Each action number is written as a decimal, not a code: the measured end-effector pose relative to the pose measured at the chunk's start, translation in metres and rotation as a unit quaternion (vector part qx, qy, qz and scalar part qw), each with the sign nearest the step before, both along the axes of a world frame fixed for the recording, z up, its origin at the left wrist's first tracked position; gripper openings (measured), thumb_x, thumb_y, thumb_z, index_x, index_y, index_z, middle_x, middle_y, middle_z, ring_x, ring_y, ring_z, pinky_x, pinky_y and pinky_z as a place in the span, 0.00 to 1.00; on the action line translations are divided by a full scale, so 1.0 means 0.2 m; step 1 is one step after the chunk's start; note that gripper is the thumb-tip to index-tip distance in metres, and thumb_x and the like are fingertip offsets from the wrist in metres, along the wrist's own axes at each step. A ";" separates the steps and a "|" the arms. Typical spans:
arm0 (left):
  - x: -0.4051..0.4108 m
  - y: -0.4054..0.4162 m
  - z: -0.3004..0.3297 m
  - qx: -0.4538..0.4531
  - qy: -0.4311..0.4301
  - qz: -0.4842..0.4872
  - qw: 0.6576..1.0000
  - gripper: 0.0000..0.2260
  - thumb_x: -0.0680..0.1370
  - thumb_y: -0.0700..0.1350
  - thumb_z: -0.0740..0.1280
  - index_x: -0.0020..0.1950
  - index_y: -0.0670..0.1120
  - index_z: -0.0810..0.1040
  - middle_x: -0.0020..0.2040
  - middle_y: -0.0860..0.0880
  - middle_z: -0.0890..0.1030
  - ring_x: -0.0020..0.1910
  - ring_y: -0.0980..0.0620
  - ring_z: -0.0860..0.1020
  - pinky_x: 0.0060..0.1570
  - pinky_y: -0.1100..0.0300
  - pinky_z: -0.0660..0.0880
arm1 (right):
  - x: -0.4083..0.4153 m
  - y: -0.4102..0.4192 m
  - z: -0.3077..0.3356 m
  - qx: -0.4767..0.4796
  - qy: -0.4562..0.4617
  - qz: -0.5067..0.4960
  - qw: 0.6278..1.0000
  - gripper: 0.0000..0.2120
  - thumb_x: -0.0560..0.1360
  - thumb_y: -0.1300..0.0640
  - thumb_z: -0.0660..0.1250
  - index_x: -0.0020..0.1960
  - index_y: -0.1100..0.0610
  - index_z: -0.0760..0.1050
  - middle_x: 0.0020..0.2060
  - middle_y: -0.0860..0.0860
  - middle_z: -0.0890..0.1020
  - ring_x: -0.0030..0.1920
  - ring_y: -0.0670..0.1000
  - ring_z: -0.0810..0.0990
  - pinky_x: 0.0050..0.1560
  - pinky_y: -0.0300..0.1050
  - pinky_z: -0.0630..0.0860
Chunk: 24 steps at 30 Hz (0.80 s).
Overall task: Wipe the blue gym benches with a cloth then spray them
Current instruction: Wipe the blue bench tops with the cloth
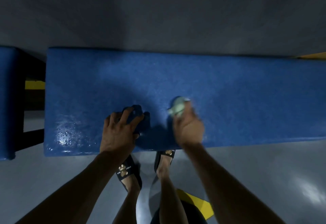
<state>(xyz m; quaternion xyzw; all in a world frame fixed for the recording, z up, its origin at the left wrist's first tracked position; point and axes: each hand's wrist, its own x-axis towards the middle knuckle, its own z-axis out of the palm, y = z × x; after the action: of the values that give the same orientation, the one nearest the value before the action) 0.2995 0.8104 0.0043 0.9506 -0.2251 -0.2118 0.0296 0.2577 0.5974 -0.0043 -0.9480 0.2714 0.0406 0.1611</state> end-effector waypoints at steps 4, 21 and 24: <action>0.01 -0.01 0.01 0.013 0.003 -0.003 1.000 0.29 0.68 0.54 0.74 0.68 0.59 0.70 0.71 0.50 0.68 0.60 0.41 0.68 0.59 0.45 0.68 | 0.03 0.01 0.07 0.001 0.008 0.350 0.937 0.21 0.71 0.49 0.62 0.63 0.52 0.71 0.47 0.54 0.81 0.39 0.58 0.81 0.32 0.47 0.76; 0.03 -0.06 0.03 0.000 -0.021 0.009 1.000 0.34 0.63 0.52 0.78 0.67 0.56 0.69 0.67 0.48 0.71 0.57 0.41 0.68 0.61 0.45 0.68 | 0.19 -0.10 0.04 -0.030 -0.051 0.385 0.921 0.15 0.77 0.48 0.58 0.62 0.50 0.70 0.42 0.54 0.80 0.37 0.60 0.78 0.28 0.48 0.73; 0.03 -0.06 0.03 -0.002 -0.033 0.012 0.999 0.39 0.62 0.52 0.79 0.71 0.53 0.67 0.66 0.47 0.72 0.56 0.40 0.69 0.63 0.44 0.67 | 0.24 -0.44 0.01 -0.092 -0.047 0.297 0.949 0.19 0.76 0.43 0.55 0.60 0.51 0.73 0.38 0.55 0.81 0.33 0.61 0.80 0.27 0.48 0.75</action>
<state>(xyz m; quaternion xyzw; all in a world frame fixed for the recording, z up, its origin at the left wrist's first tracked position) 0.3047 0.7992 0.0094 0.9597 -0.2145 -0.1796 0.0266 0.3061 0.5088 -0.0020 -0.9973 -0.0277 0.0169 0.0666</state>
